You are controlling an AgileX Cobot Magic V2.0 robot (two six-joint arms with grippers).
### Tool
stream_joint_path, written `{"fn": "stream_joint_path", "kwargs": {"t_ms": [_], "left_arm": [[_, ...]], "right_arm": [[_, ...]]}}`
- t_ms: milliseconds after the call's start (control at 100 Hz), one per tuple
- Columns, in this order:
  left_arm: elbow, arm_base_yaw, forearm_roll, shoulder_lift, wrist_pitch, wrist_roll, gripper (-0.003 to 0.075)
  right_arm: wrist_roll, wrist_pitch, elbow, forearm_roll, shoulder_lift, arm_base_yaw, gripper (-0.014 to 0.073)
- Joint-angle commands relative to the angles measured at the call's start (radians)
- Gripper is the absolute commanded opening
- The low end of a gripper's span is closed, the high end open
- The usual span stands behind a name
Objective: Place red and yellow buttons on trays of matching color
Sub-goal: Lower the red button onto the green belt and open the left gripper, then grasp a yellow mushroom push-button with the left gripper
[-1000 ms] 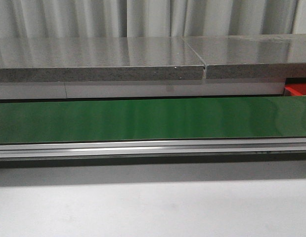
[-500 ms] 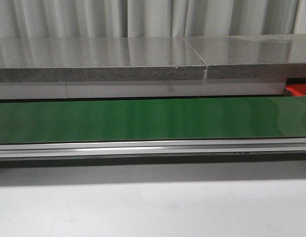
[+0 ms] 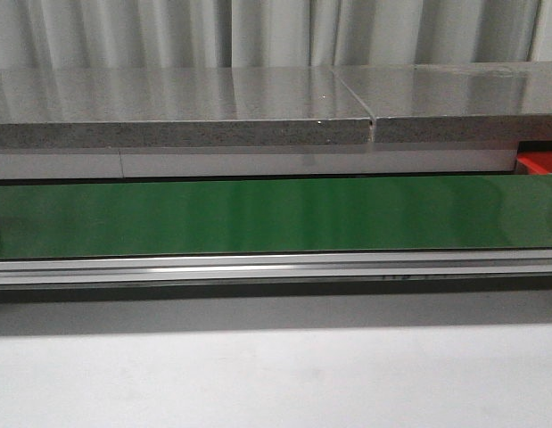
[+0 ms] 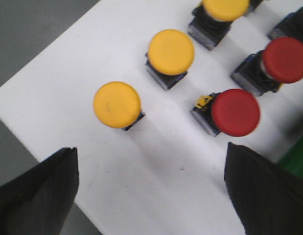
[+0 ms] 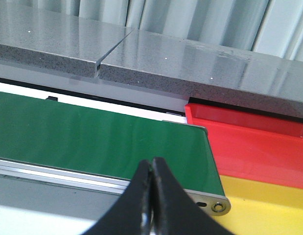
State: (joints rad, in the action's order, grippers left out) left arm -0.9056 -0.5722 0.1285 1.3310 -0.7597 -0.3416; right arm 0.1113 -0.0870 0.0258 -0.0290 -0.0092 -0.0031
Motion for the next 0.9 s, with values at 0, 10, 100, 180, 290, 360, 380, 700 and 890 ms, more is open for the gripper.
{"fn": "stream_joint_path", "kwargs": {"t_ms": [0,10,100,180,290,360,380,700,890], "left_arm": [[0.000,-0.036,0.007,-0.021,0.086,-0.014,0.0600],[0.002,-0.042,0.007,-0.018,0.091,-0.014,0.0600],[0.002,-0.055,0.007,0.009,0.101,-0.014,0.0600],[0.002,-0.055,0.013,0.036,0.119,-0.017,0.0600],[0.000,-0.055,0.027,0.089,0.141,-0.017,0.0600],[-0.001,-0.057,0.030,0.122,0.150,-0.025,0.0600],[-0.001,-0.057,0.032,0.129,0.152,-0.031,0.0600],[-0.001,-0.057,0.113,0.229,0.211,-0.121,0.0600],[-0.006,-0.057,0.113,0.278,0.252,-0.121,0.0600]], "right_arm": [[0.002,0.087,-0.009,0.000,-0.015,0.001,-0.0067],[0.002,0.087,-0.009,0.000,-0.015,0.001,-0.0067],[0.002,0.087,-0.009,0.000,-0.015,0.001,-0.0067],[0.002,0.087,-0.009,0.000,-0.015,0.001,-0.0067],[0.002,0.087,-0.009,0.000,-0.015,0.001,-0.0067],[0.002,0.087,-0.009,0.000,-0.015,0.001,-0.0067],[0.002,0.087,-0.009,0.000,-0.015,0.001,-0.0067],[0.002,0.087,-0.009,0.000,-0.015,0.001,-0.0067],[0.002,0.087,-0.009,0.000,-0.015,0.001,-0.0067]]}}
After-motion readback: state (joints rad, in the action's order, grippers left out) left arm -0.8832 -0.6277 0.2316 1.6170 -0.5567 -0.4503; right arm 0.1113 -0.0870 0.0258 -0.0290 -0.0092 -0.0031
